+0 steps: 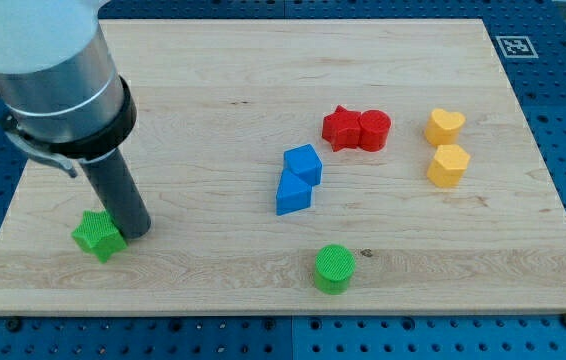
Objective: Move your arm right to the green circle
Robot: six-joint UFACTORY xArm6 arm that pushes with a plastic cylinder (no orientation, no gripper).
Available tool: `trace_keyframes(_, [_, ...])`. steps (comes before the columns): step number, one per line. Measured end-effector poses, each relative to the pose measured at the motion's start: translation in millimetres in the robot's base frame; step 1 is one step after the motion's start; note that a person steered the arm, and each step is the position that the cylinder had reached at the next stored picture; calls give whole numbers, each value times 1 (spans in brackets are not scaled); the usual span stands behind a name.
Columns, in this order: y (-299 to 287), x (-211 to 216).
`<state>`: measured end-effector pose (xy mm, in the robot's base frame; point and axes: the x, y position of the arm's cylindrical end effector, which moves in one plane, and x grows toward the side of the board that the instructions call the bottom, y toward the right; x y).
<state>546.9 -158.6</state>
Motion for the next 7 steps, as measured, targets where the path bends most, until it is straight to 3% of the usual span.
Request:
trace_keyframes(1, [-4,10])
trace_keyframes(3, [-6,-26])
trace_keyframes(7, [-21,-4])
